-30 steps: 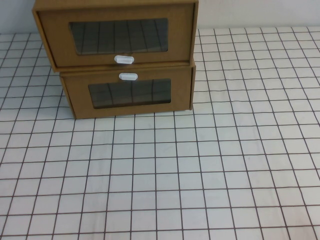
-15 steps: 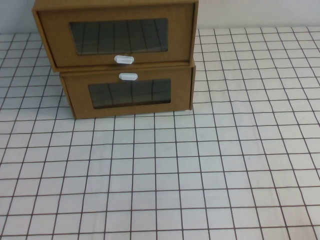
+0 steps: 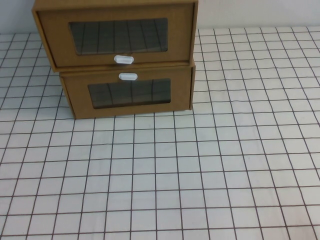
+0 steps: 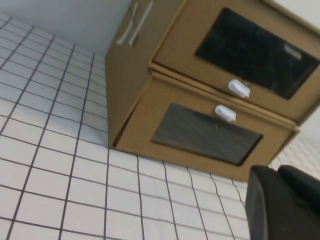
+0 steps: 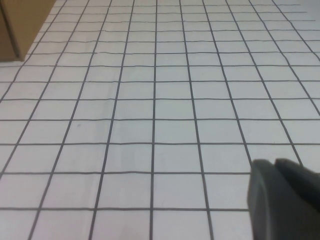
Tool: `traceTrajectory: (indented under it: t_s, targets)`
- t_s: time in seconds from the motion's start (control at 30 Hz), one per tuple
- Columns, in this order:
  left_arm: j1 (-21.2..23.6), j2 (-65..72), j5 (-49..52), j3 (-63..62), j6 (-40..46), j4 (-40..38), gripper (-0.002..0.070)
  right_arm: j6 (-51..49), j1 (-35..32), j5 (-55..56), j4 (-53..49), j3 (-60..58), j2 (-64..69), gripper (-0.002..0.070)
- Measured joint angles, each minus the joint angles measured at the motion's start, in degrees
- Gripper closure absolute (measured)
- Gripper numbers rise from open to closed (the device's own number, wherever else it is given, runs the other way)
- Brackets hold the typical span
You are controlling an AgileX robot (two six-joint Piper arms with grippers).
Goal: Open the shoe box
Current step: 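Pull the top drawer of the cardboard box fully open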
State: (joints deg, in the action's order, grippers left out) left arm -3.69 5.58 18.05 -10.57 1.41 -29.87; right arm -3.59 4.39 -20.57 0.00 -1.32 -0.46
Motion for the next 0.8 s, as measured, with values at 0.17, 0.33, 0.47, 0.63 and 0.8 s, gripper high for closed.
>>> traceTrajectory:
  t_s: [0.17,0.33,0.47,0.63,0.8]
  targets:
    - [0.00,16.14,11.76,-15.15,6.48,1.90,0.0677,0.00,0.00,0.00,0.00,0.00,0.00,0.0689]
    - [0.00,33.91,19.60,-31.34,19.20,0.71,0.0677,0.00,0.00,0.00,0.00,0.00,0.00,0.0690]
    - [0.00,46.54,22.77,-44.90,26.61,-1.53,0.0677,0.00,0.00,0.00,0.00,0.00,0.00,0.0689]
    - [0.00,61.57,26.37,-63.40,29.55,-2.19,0.0677,0.00,0.00,0.00,0.00,0.00,0.00,0.0689]
    - [0.00,75.40,30.36,-81.36,30.03,-2.88,0.0677,0.00,0.00,0.00,0.00,0.00,0.00,0.0689]
